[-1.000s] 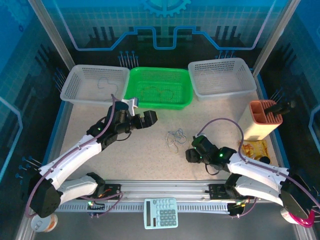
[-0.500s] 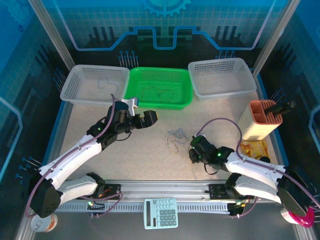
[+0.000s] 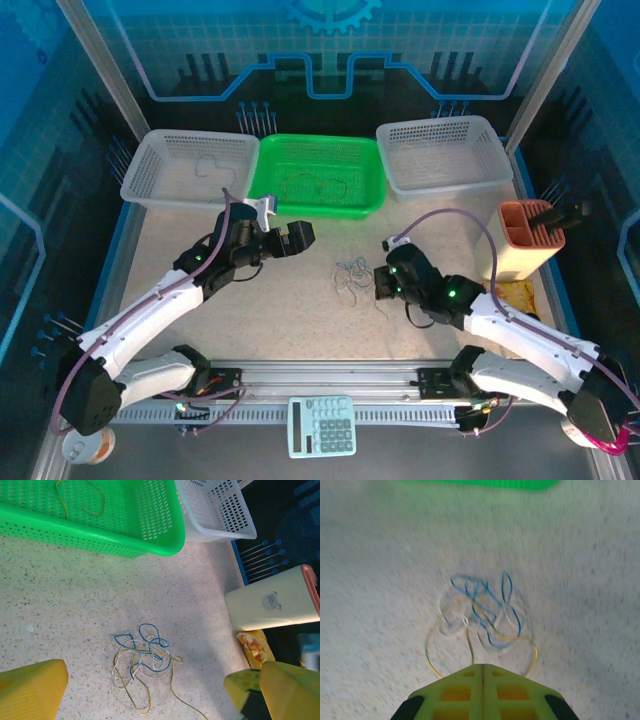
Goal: Untangle the cables
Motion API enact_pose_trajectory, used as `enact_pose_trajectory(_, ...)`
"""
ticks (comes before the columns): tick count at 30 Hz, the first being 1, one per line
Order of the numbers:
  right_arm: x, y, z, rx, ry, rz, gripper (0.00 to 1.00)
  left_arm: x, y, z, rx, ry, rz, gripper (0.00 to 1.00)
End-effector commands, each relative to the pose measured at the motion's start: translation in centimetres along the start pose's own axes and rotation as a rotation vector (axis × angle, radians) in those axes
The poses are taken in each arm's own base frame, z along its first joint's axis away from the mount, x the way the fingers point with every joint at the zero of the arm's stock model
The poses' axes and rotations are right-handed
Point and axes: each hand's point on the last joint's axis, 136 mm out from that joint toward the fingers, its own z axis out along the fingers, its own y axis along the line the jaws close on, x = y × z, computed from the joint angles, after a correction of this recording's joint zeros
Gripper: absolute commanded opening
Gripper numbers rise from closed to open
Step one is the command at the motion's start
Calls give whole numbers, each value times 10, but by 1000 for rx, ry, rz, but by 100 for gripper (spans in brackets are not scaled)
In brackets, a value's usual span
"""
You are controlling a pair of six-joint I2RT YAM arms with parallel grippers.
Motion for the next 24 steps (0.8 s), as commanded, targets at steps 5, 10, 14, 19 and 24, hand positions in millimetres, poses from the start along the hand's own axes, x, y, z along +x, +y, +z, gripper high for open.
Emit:
enact_pose_trajectory(5,-12,3,-3,-9,42,-29,42,5,2,2,3,6,31,99)
enact_pose_trajectory(10,33,-16,-4,63,122,6,66,5,-1,0,14,1,29,99)
enact_pose_trajectory(14,70,-29,-4,88,189,29,71,4,-4,2,29,4,23,99)
enact_pose_trajectory(19,99,-35,3,96,249,38,70,2,-7,4,41,5,18,99)
enact_pose_trajectory(24,111,-31,16,87,283,34,64,2,-7,5,43,4,14,99)
